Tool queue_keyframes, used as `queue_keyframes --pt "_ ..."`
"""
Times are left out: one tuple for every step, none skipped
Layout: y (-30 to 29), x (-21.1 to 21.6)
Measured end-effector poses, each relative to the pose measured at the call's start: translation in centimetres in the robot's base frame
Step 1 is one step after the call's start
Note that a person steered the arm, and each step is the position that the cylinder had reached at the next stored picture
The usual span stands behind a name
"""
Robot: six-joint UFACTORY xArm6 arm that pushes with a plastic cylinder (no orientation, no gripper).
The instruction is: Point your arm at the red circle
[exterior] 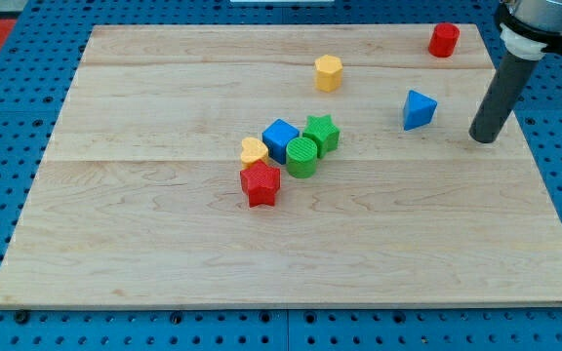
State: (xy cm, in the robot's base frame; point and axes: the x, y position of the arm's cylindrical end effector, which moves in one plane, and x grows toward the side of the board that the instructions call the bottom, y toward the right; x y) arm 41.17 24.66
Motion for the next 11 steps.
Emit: queue_keyframes --pt "4.9 -0.5" --pt "9.1 -0.6" --pt "9.9 -0.7" --pt "9.9 -2.1" --pt "9.9 -5.3" --pt "9.9 -7.1" --pt "9.5 -12.3" --pt "7.9 -16.6" --pt "5.5 -17.3" --pt "2.7 -18.5" --pt "2.6 -20.4"
